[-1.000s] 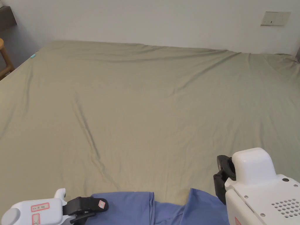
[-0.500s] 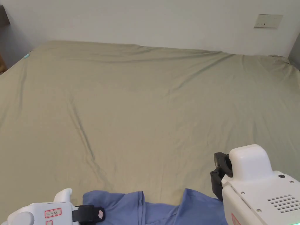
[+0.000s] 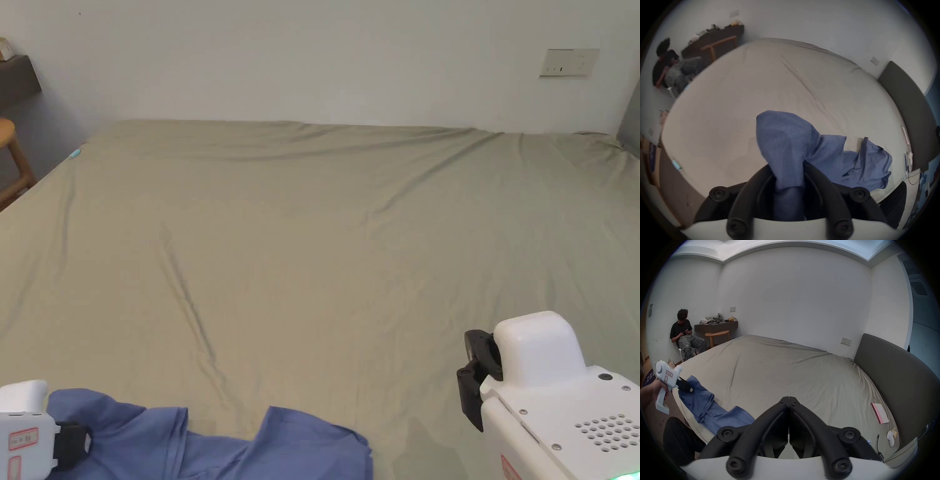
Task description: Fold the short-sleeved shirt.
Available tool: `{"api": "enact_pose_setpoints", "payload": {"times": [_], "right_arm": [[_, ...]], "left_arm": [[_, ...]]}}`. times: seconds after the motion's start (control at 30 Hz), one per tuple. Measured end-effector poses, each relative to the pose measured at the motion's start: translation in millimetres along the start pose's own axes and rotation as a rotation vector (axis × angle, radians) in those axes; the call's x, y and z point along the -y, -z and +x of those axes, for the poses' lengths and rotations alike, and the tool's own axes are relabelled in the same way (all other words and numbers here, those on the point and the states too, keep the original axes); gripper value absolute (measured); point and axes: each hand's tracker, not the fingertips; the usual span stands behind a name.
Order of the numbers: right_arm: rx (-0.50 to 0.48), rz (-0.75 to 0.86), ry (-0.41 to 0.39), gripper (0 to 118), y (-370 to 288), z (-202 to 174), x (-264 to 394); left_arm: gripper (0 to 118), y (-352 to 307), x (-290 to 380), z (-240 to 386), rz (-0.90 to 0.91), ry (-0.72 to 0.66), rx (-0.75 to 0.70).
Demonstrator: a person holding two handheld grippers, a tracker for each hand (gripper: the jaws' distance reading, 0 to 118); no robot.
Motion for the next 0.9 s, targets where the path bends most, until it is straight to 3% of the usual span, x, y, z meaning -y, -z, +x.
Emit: {"api": "enact_pose_setpoints", "payload": {"times": [0.23,0.43,0.9], "right_arm": [[-0.013,0.003,0.006,2,-1.3,-1.5,-0.3],[0.001,0.008,0.015,2,-8.8,8.9,2.9],[0.052,-0.034,0.085,2,-8.5,42.8,26.6]], "left_arm": [[17,-42.0,-13.2,56.6,0.023,-0.073,0.234],[17,-24.9,-3.9,136.6,-0.033,0.025,0.326],[17,70.6,64.7,283.9,-0.177,0.258,0.15]]}}
